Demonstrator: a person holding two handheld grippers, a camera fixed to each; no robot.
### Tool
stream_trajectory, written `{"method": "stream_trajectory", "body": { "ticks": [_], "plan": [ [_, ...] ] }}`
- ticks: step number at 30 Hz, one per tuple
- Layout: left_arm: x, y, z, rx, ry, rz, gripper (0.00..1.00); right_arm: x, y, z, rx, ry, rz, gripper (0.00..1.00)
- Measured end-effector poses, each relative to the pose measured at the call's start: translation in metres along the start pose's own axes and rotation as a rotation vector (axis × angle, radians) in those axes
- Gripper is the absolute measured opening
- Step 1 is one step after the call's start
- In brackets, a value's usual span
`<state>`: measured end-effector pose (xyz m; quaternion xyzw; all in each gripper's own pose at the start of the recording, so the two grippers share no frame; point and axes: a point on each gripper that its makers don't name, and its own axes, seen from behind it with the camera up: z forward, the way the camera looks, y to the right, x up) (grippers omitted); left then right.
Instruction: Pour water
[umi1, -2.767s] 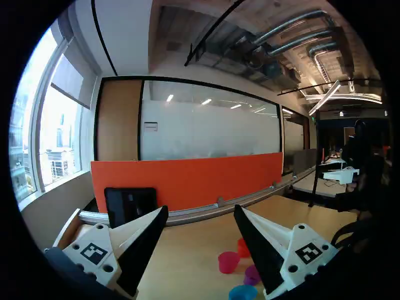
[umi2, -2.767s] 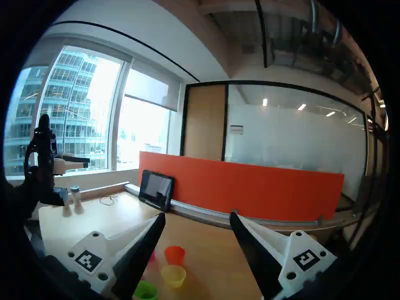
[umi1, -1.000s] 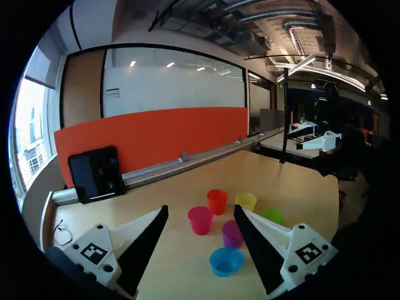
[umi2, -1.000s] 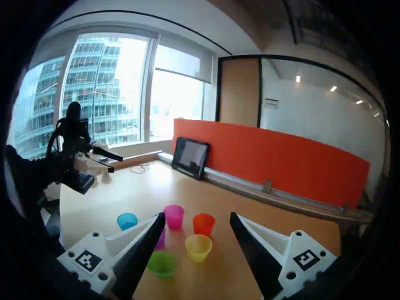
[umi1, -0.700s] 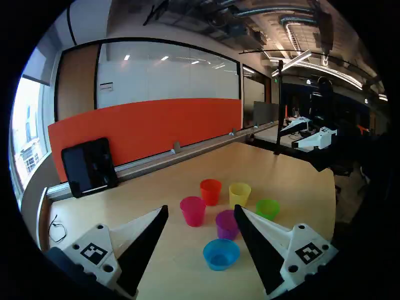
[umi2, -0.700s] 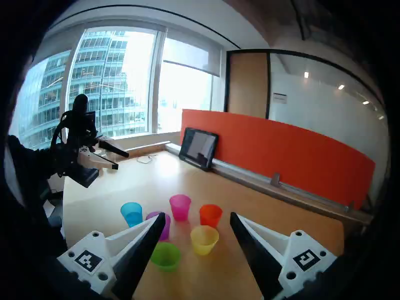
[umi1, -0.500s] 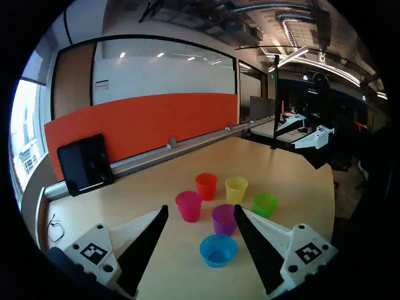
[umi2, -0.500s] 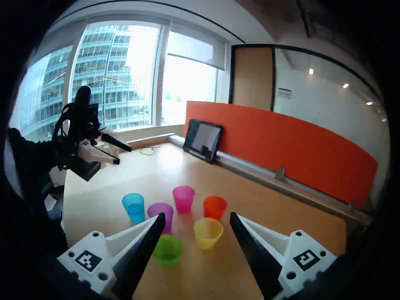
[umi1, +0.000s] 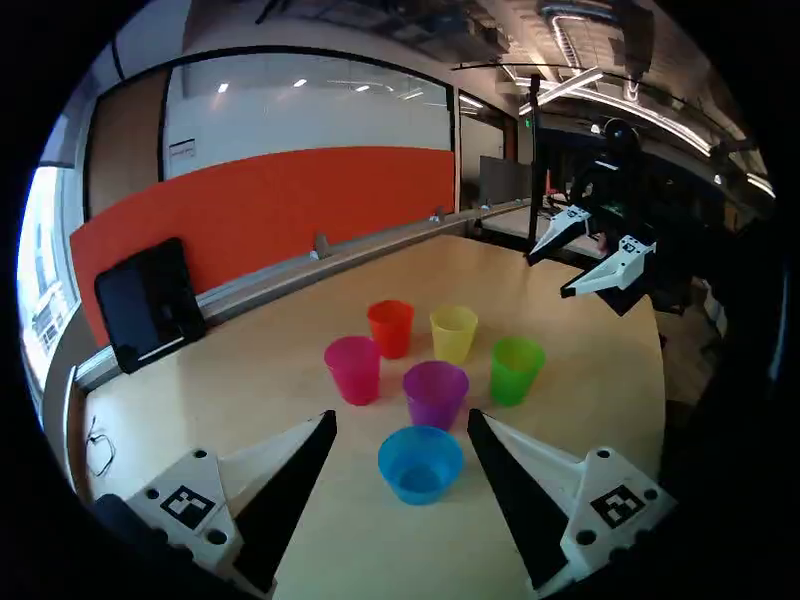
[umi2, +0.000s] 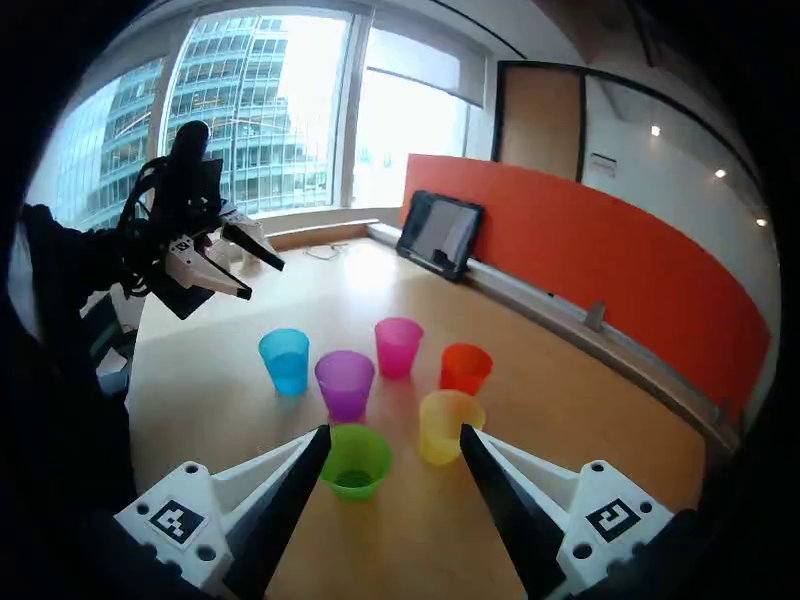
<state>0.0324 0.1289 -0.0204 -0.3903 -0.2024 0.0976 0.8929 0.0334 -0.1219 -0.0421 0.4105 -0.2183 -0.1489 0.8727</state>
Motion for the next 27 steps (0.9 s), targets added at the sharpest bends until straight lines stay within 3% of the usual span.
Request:
{"method": "stream_trajectory", "body": {
  "ticks": [6, 27],
  "plan": [
    [-0.020, 0.009, 0.003, -0.044, -0.045, 0.006, 0.97, -0.015, -0.006, 0.011, 0.027, -0.039, 0.005, 1.00],
    [-0.077, 0.010, 0.016, -0.062, -0.168, 0.005, 0.97, -0.060, -0.030, 0.038, 0.098, -0.143, -0.027, 1.00]
  ]
}}
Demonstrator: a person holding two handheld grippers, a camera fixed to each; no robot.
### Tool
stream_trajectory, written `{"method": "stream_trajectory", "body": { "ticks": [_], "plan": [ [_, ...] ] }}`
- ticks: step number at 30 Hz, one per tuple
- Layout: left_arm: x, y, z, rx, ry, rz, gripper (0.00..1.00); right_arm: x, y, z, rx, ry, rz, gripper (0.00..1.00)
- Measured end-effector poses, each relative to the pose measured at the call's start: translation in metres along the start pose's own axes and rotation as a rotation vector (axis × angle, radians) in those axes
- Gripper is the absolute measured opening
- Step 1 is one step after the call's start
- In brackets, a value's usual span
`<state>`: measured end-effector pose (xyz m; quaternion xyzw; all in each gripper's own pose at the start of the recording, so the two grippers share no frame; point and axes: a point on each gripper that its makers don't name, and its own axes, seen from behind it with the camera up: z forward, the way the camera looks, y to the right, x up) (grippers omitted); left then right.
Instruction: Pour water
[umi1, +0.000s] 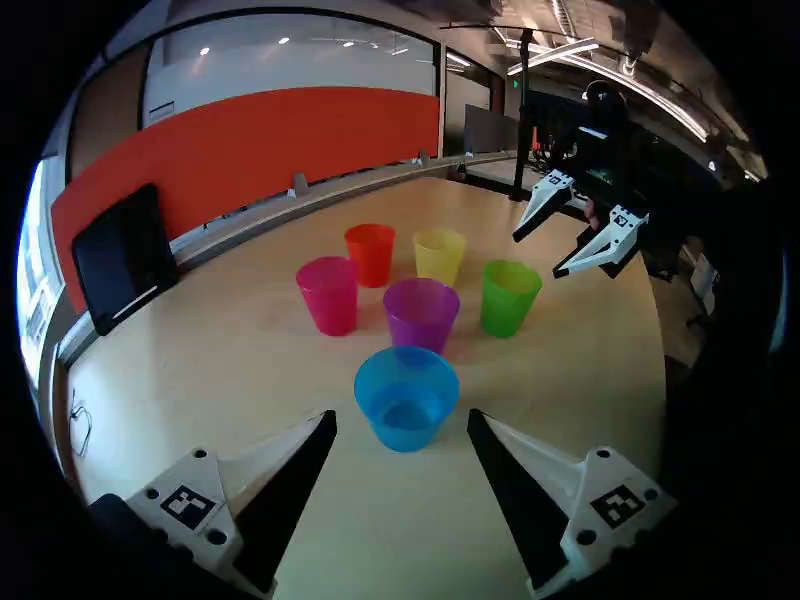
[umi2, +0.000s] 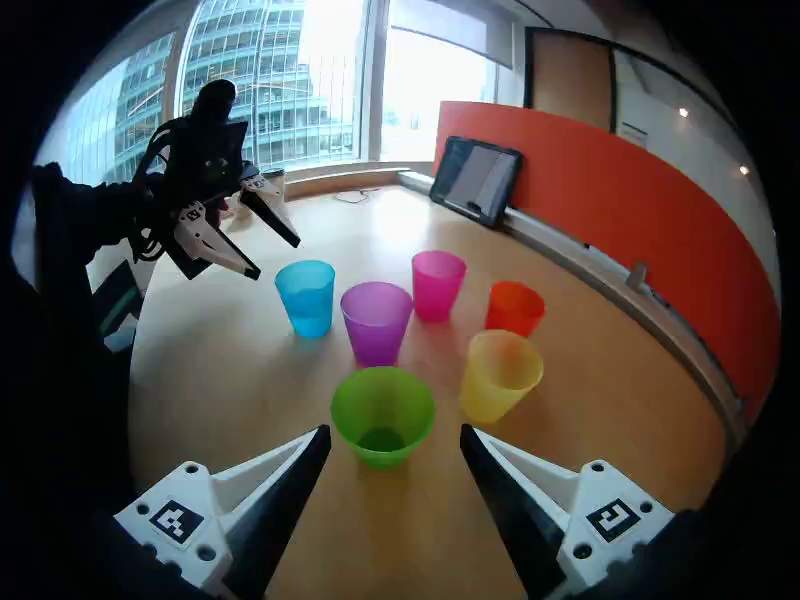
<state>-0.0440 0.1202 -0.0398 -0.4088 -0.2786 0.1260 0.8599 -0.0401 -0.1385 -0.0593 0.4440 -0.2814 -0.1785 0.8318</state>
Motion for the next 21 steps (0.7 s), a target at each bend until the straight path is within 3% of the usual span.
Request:
{"method": "stream_trajectory", "body": {
  "ticks": [12, 21],
  "plan": [
    [-0.019, -0.001, 0.021, -0.014, -0.061, 0.002, 0.97, -0.016, -0.006, 0.019, 0.028, -0.034, -0.002, 1.00],
    [-0.019, 0.002, 0.038, -0.040, -0.065, -0.003, 0.98, -0.021, -0.011, 0.038, 0.049, -0.045, 0.000, 1.00]
  ]
}}
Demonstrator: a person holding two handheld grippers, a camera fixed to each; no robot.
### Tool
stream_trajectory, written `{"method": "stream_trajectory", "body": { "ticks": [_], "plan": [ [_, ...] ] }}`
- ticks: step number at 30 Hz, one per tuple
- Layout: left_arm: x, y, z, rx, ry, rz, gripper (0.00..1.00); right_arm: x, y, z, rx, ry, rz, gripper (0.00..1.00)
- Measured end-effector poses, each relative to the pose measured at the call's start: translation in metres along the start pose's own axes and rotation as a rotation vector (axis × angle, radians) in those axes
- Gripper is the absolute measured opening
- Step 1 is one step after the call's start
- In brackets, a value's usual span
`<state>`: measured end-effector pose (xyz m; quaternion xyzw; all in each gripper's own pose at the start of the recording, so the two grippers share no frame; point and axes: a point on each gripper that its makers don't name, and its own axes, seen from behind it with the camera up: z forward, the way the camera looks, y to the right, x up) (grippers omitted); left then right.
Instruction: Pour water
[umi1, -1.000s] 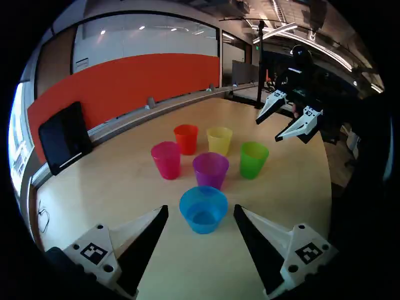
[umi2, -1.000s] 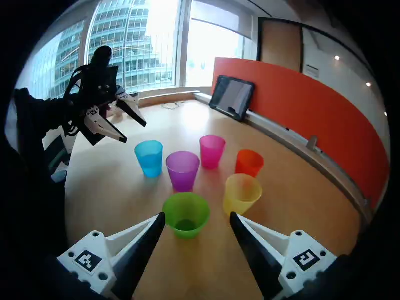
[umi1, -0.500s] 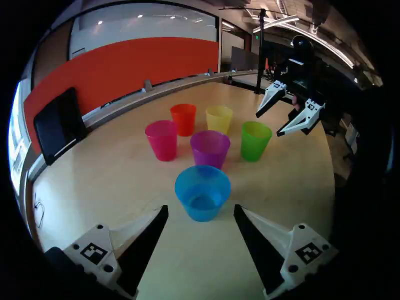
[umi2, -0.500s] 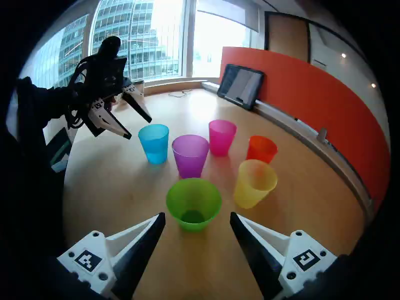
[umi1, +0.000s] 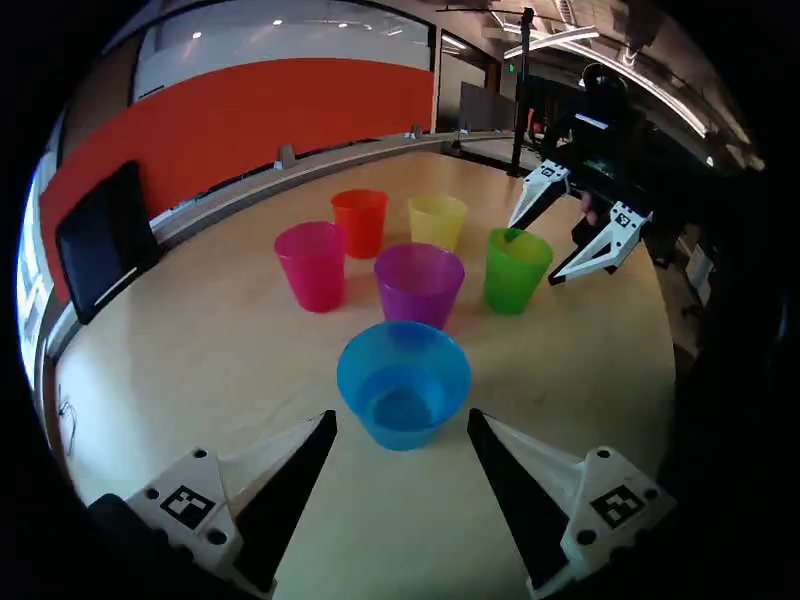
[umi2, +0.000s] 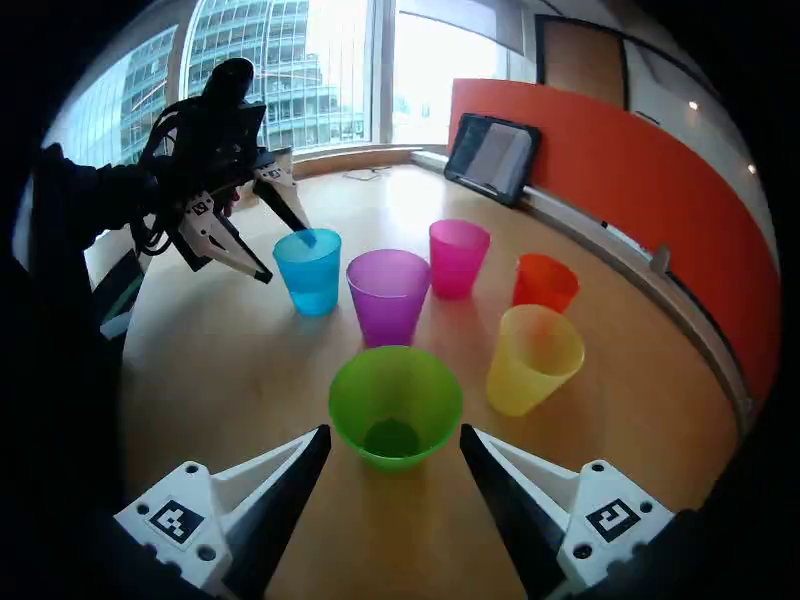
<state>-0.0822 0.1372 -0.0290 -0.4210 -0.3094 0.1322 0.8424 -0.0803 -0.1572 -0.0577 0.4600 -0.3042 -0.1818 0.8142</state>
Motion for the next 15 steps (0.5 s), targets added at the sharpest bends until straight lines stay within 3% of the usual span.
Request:
{"method": "stream_trajectory", "body": {
  "ticks": [15],
  "plan": [
    [0.012, 0.004, 0.022, -0.024, 0.023, -0.006, 0.97, 0.006, -0.003, 0.018, 0.016, 0.008, 0.011, 1.00]
  ]
}}
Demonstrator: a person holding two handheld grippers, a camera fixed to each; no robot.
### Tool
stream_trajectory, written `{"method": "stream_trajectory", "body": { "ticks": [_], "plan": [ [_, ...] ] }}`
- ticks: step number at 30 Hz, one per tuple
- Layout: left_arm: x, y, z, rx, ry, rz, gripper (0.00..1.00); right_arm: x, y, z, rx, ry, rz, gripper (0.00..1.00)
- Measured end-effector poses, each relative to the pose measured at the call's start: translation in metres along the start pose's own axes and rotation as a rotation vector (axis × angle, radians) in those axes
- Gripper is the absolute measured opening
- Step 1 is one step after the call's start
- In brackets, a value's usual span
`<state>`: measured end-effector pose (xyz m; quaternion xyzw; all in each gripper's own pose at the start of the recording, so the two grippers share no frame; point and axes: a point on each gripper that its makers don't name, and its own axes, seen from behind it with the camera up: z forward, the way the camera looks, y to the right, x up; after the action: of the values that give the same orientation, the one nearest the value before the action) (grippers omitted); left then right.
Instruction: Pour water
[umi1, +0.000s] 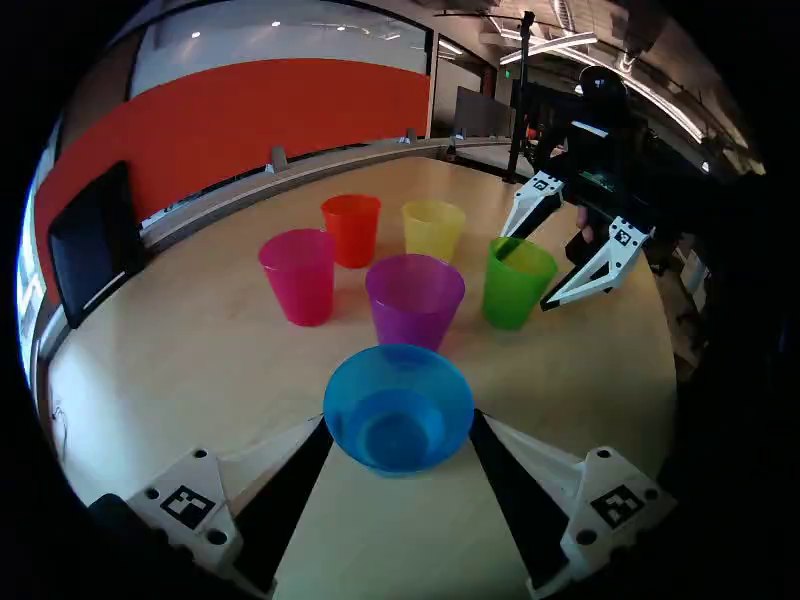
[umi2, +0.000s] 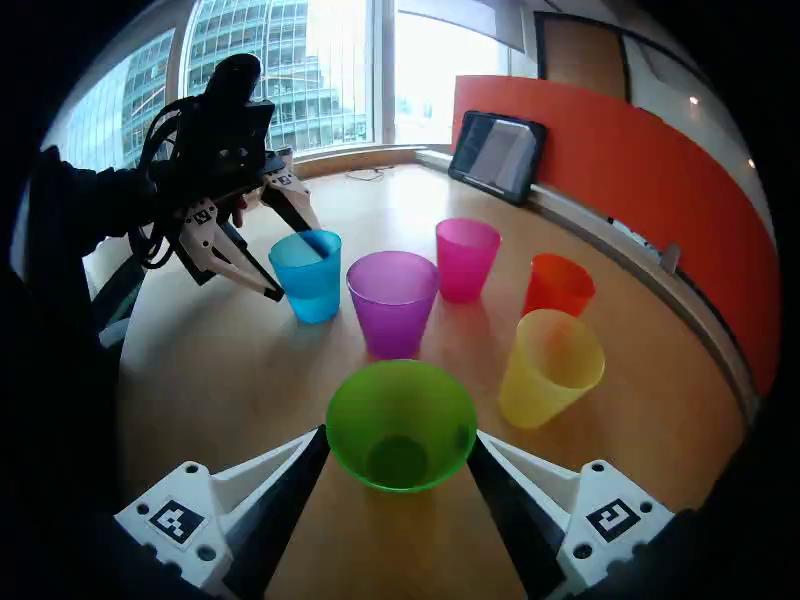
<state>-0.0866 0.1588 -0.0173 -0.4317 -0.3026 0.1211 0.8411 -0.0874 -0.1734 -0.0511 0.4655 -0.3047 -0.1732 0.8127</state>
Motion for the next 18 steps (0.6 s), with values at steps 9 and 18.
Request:
{"method": "stream_trajectory", "body": {
  "ticks": [9, 18],
  "plan": [
    [0.0005, -0.0012, 0.0052, 0.010, -0.001, 0.009, 0.95, 0.0018, 0.0004, -0.0016, -0.003, 0.004, 0.000, 1.00],
    [0.0009, -0.0032, 0.0071, 0.025, 0.006, 0.013, 0.85, 0.0028, 0.0005, -0.0031, -0.005, 0.010, 0.001, 1.00]
  ]
}}
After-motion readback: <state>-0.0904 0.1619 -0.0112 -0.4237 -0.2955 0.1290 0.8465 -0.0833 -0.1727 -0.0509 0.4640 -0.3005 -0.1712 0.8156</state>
